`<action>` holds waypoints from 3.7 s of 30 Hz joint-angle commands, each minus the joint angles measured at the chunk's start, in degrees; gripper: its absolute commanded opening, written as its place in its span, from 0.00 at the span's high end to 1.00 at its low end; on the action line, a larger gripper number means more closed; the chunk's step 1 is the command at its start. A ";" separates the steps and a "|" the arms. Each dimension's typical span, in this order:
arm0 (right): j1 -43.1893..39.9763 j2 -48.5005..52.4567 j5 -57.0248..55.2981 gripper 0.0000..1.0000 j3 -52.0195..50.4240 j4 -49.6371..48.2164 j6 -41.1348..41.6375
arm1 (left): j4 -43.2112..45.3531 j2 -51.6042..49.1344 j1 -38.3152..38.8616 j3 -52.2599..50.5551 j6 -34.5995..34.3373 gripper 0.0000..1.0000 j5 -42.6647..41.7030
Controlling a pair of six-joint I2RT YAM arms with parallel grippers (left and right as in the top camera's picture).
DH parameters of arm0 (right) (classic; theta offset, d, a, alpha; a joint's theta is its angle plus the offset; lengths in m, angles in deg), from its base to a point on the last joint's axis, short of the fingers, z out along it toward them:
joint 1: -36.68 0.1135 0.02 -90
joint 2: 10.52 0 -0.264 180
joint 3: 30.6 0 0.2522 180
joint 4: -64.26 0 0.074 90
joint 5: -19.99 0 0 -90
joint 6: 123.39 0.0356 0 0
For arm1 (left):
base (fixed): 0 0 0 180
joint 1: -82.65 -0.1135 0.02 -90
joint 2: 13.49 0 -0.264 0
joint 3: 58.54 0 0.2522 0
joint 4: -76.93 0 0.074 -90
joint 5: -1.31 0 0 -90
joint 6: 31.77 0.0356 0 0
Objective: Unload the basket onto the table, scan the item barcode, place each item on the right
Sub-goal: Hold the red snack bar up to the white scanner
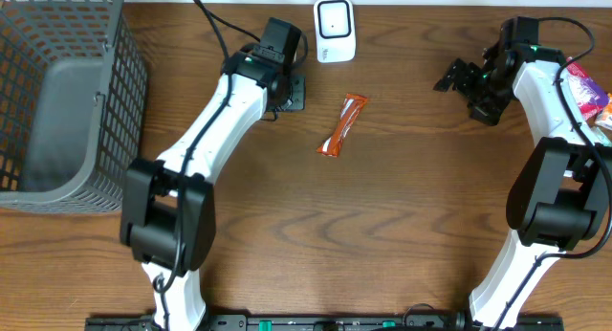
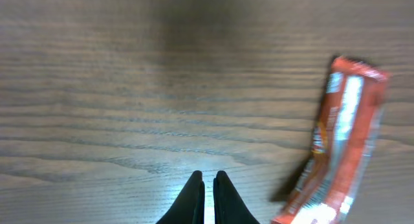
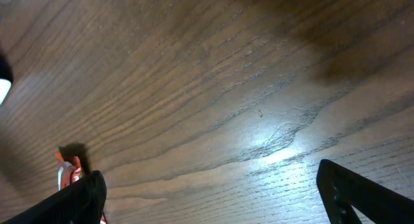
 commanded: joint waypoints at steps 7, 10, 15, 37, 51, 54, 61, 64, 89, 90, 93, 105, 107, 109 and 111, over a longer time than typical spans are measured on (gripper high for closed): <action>-0.02 -1.62 -0.48 0.01 -0.02 0.04 0.00 | -0.22 -6.88 1.25 -0.76 -0.61 0.92 -12.37; -0.02 -1.62 -0.48 0.01 -0.02 0.04 0.00 | -0.20 -7.32 2.43 -0.76 -2.99 0.92 -12.31; -0.02 -1.62 -0.48 0.01 -0.02 0.04 0.00 | 0.66 -8.61 4.72 -0.76 -3.63 0.92 -11.76; -0.02 -1.62 -0.48 0.01 -0.02 0.04 0.00 | 8.41 -12.52 10.49 -0.76 -6.36 0.92 -11.43; -0.02 -1.62 -0.48 0.01 -0.02 0.04 0.00 | 10.75 -12.52 12.90 -0.76 -6.14 0.92 -3.06; 0.00 -1.62 -0.48 0.01 -0.02 0.04 0.00 | 10.29 -12.52 11.65 -0.76 -6.16 0.92 0.26; -0.02 -1.62 -0.48 0.01 -0.02 0.04 0.00 | 10.51 -12.63 9.66 -0.76 -11.72 0.92 0.83; -0.02 -1.62 -0.48 0.01 -0.02 0.04 0.00 | 11.65 -12.87 9.92 -0.76 -11.98 0.92 0.83; -0.02 -1.62 -0.48 0.01 -0.02 0.04 0.00 | 20.28 -16.81 13.00 -0.76 -16.87 0.92 -2.43; -0.02 -1.62 -0.48 0.01 -0.02 0.04 0.00 | 20.46 -16.81 13.03 -0.76 -16.87 0.92 -3.08; -0.02 -1.62 -0.48 0.01 -0.02 0.04 0.00 | 21.49 -16.79 13.03 -0.74 -16.87 0.92 -6.69; -0.02 -1.62 -0.48 0.01 -0.02 0.04 0.00 | 21.57 -14.86 13.99 -0.66 -18.32 0.92 -9.27; -0.02 -1.62 -0.48 0.01 -0.02 0.04 0.00 | 20.96 -13.60 13.97 -0.63 -17.79 0.93 -8.85; -0.02 -1.62 -0.48 0.01 -0.02 0.04 0.00 | 18.91 -12.07 13.90 -0.63 -17.68 0.93 -5.90; -0.02 -1.62 -0.48 0.01 -0.02 0.04 0.00 | 16.04 -10.60 13.86 -0.63 -16.87 0.93 -2.05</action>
